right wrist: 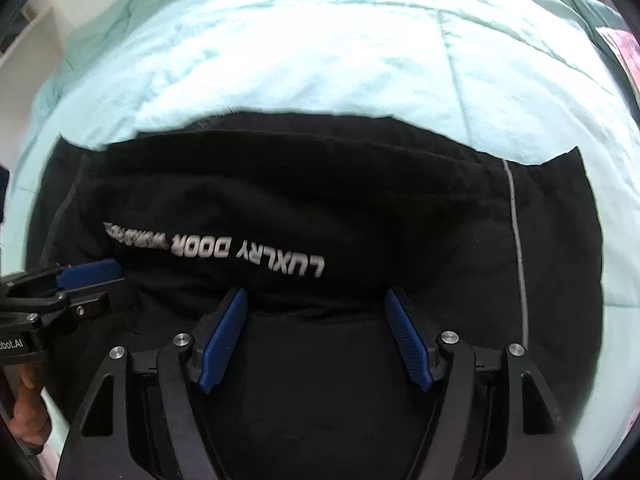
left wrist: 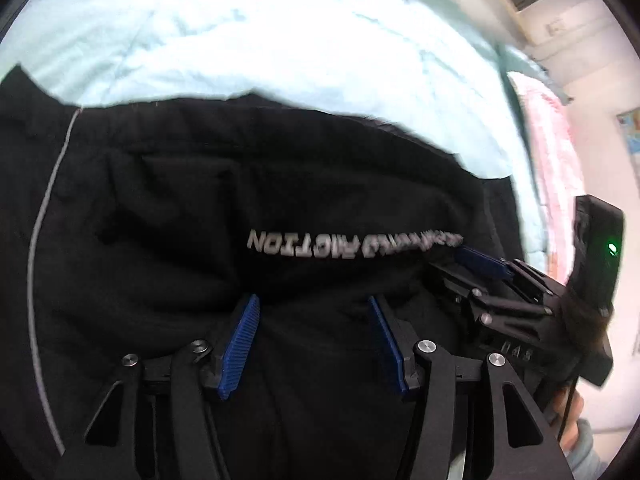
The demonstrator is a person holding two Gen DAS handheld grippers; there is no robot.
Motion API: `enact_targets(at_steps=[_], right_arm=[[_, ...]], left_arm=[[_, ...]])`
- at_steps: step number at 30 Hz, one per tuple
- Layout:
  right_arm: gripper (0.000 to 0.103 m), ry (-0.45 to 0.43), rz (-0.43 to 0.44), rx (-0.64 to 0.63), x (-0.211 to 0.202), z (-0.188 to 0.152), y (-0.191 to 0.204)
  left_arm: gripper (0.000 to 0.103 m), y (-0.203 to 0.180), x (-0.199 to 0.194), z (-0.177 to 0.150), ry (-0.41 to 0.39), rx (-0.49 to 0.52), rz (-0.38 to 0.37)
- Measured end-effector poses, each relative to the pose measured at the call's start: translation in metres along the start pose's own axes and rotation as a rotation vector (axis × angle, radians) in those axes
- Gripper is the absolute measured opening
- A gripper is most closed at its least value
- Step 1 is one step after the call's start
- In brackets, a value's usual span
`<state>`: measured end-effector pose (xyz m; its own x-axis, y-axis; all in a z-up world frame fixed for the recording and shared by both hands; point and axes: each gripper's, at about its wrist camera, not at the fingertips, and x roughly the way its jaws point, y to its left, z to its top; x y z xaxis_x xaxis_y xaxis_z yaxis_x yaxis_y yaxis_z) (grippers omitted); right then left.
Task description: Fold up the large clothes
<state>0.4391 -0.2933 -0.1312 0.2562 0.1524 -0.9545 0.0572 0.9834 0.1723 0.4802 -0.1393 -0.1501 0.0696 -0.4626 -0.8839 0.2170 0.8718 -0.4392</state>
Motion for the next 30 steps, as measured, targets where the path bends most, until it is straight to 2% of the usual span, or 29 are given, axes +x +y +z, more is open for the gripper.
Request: enact_targets(at_steps=[4, 7, 8, 10, 12, 14, 17, 19, 22, 26, 30], right_arm=[[0.072, -0.089, 0.062, -0.061, -0.063, -0.034, 0.012], [0.072, -0.075, 0.089, -0.099, -0.083, -0.067, 0.016], [0.072, -0.056, 0.104, -0.101, -0.084, -0.081, 0.017], [0.072, -0.013, 0.094, -0.104, -0.075, -0.099, 0.017], [0.072, 0.042, 0.055, -0.077, -0.054, -0.114, 0.012], [0.071, 0.061, 0.076, -0.030, -0.036, -0.130, 0.017], [0.071, 0.069, 0.048, -0.009, -0.024, -0.132, 0.020], [0.071, 0.072, 0.026, -0.002, -0.031, -0.129, 0.026], [0.071, 0.065, 0.040, 0.045, -0.045, -0.128, 0.026], [0.071, -0.036, 0.088, 0.114, -0.098, -0.136, 0.004], [0.072, -0.176, 0.021, 0.154, -0.148, -0.124, -0.027]], left_arm=[[0.058, -0.007, -0.057, -0.034, -0.057, 0.085, -0.020], [0.058, -0.010, -0.081, -0.069, -0.037, 0.150, -0.041], [0.058, -0.009, -0.084, -0.082, -0.014, 0.164, -0.054], [0.058, -0.006, -0.078, -0.101, 0.021, 0.171, -0.032], [0.058, 0.004, -0.058, -0.119, 0.057, 0.143, 0.020], [0.058, 0.018, -0.033, -0.128, 0.067, 0.114, 0.056], [0.058, 0.031, -0.020, -0.122, 0.075, -0.033, 0.029], [0.058, 0.028, -0.028, -0.119, 0.071, -0.055, 0.029], [0.058, 0.016, -0.060, -0.133, 0.024, 0.000, 0.070], [0.058, 0.019, -0.111, -0.144, -0.068, 0.016, 0.060], [0.058, 0.044, -0.169, -0.135, -0.194, -0.019, 0.090]])
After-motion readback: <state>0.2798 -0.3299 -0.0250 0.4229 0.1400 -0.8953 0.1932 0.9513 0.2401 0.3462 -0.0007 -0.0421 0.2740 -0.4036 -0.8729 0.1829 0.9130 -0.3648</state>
